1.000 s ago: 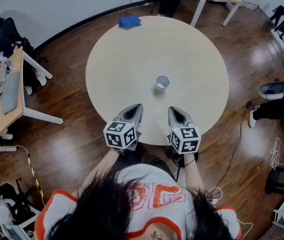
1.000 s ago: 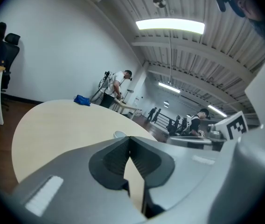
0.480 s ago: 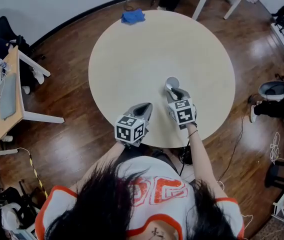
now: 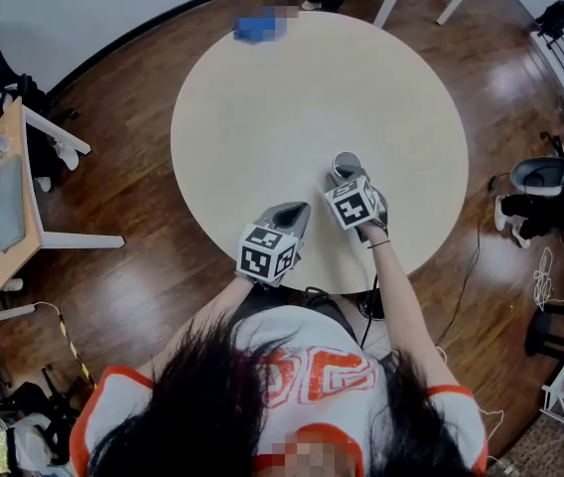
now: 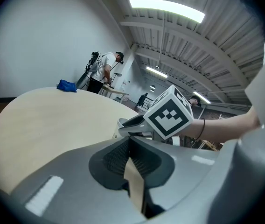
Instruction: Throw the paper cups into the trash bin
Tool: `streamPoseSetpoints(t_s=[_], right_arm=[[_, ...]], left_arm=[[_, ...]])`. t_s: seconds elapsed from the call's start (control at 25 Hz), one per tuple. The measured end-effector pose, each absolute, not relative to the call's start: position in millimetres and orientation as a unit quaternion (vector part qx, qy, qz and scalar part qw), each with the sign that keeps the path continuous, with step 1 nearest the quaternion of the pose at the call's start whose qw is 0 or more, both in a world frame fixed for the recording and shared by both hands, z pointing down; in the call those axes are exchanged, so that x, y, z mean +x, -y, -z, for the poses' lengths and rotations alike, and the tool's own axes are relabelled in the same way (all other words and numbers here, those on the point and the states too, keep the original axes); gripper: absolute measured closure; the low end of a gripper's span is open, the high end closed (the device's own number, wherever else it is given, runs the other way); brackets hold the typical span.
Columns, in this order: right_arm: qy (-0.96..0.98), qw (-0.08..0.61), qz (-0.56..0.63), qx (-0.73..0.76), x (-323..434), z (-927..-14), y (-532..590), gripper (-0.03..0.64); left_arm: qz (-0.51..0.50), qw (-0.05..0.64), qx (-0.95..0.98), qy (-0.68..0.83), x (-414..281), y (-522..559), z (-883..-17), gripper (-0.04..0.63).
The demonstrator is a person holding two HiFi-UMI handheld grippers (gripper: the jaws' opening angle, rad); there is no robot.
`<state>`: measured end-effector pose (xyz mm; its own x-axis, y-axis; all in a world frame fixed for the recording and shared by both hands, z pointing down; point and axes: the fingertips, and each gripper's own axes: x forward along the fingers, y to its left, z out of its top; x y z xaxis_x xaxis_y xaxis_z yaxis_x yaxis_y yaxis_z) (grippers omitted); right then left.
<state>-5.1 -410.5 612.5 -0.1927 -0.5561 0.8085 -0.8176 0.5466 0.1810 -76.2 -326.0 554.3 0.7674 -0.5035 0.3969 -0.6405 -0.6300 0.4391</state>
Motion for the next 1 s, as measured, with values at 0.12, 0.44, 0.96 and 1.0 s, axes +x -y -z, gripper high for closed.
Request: streamPoseSetpoints(t_s=[0.12,0.44,0.96,1.0], right_arm=[[0.751,0.448,-0.152,0.461,-1,-612,411,0.586],[0.752,0.394,-0.168,0.501,3,-588,402,0.586],[0.717,0.259,-0.213,0.611,44,-532,312,0.586],[0.712,0.250,-0.219,0.618,49,-529,302,0.586]], left_arm=[[-0.127,0.283,0.897,0.316,-76,329,-558,0.595],[-0.123,0.290,0.896,0.313,-82,335,-555,0.595],[-0.106,0.275,0.926,0.237,-44,315,-511,0.595],[-0.108,0.273,0.928,0.229,-39,309,-510,0.595]])
